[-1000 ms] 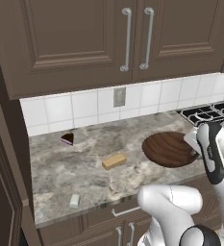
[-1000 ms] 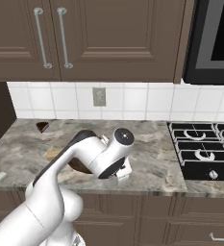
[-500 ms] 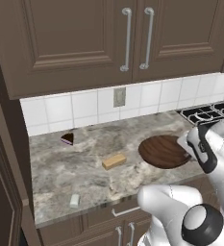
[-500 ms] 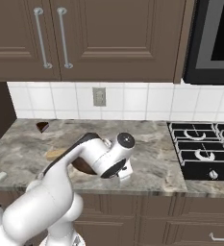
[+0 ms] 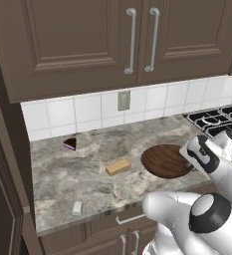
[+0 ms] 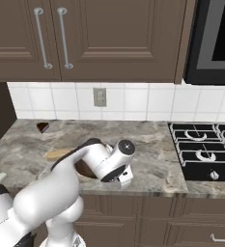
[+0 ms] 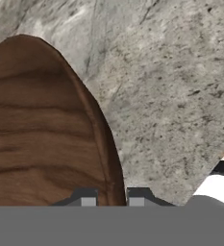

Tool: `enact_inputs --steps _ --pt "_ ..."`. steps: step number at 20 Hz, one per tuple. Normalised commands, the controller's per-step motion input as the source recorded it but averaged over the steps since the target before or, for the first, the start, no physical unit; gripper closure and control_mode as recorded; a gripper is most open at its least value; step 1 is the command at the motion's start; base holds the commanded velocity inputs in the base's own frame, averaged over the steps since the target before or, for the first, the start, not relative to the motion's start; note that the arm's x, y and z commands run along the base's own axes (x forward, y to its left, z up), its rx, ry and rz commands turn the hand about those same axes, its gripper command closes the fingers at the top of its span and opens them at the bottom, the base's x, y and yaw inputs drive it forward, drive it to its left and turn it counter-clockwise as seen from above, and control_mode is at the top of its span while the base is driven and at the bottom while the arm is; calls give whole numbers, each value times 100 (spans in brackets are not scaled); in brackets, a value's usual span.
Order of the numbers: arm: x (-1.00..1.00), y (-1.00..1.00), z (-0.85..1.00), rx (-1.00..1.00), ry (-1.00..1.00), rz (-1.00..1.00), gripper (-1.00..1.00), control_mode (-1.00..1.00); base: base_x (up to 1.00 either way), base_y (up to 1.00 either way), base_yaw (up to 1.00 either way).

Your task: Pick both bowls and place them on the counter. Then place the cream cheese stick in one bowl and place the marshmallow in the other bowl.

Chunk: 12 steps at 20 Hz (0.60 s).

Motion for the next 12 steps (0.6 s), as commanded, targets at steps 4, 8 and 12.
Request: enact_inputs --steps 4,8,12 --pt "23 0 -28 0 0 0 100 -100 0 0 0" --pt "24 0 -27 0 0 0 100 -100 0 0 0" --pt "13 0 -20 0 0 0 -100 -100 0 0 0"
